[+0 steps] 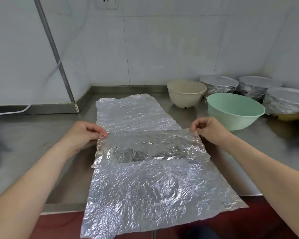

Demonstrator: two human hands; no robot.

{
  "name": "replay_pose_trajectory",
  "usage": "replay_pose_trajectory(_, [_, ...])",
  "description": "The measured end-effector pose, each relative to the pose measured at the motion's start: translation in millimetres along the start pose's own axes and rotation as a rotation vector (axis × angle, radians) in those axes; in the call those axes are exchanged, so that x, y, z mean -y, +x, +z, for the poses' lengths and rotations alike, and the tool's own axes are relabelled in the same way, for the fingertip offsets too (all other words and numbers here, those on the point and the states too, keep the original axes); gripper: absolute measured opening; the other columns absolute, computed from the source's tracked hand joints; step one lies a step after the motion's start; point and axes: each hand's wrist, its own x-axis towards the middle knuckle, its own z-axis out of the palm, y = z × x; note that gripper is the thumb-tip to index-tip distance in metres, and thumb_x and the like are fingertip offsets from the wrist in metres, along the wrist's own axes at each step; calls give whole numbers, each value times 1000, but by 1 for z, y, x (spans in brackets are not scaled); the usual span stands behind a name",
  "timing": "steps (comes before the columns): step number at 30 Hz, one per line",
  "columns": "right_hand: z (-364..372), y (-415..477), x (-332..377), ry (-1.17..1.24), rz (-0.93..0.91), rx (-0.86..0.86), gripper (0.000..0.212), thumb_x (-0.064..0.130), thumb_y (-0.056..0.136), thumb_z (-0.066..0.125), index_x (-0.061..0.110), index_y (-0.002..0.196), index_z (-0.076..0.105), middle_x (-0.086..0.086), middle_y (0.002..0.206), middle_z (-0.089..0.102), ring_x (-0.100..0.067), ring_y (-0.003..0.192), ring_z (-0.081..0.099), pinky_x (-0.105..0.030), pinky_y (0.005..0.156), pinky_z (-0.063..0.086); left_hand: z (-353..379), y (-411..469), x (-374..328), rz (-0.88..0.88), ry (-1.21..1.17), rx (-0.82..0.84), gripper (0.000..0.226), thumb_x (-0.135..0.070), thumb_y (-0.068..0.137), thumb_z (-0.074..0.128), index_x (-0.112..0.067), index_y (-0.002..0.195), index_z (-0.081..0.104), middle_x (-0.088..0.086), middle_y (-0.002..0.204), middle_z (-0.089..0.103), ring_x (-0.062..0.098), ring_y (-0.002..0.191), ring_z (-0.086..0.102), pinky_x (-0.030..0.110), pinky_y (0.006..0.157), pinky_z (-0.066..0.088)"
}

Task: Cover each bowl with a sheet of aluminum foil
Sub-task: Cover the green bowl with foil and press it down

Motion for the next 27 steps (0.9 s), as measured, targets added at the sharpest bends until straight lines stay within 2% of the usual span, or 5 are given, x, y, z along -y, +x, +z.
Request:
replay_pose_trajectory(10, [-2, 2, 10, 77, 156, 66, 24, 30, 86, 71, 8, 96, 69, -6, 75, 58, -11, 66, 48, -20, 61, 39, 5, -4, -9, -61, -201, -30, 31, 4, 90, 53, -8, 70, 74, 11, 78, 71, 13, 60, 68, 21, 56, 56])
replay_pose_trajectory(12, [-1, 3, 10, 47, 127, 87, 26, 27, 80, 78, 8, 94, 68, -12, 81, 70, -15, 71, 55, -26, 70, 43, 5, -4, -9, -22, -85, -12, 7, -10, 85, 70, -15, 87, 75, 8, 85, 73, 14, 70, 66, 26, 69, 53])
replay_pose_trajectory(15, [-2, 5, 9, 65, 122, 117, 23, 16, 75, 80, 8, 93, 67, -14, 90, 73, -18, 77, 63, -31, 83, 47, 8, -4, -12, 32, -50, 18, 24, -5, 76, 77, -16, 97, 71, 13, 83, 74, 16, 71, 68, 26, 79, 54])
replay_pose_trajectory(21, [-5, -1, 14, 267, 172, 138, 23, 14, 86, 69, -2, 102, 64, -6, 77, 63, -4, 54, 52, -11, 50, 41, 15, 3, -27, 13, -295, -18, 34, 9, 71, 71, -7, 101, 67, 13, 77, 74, 18, 66, 70, 23, 69, 58])
replay_pose_trajectory(27, [-5, -4, 15, 300, 159, 223, 29, 7, 76, 76, 7, 104, 68, -13, 102, 73, -20, 89, 67, -24, 79, 52, 17, -1, -29, 4, -369, -106, 31, 10, 76, 68, -9, 101, 67, 17, 84, 70, 17, 67, 66, 19, 62, 57])
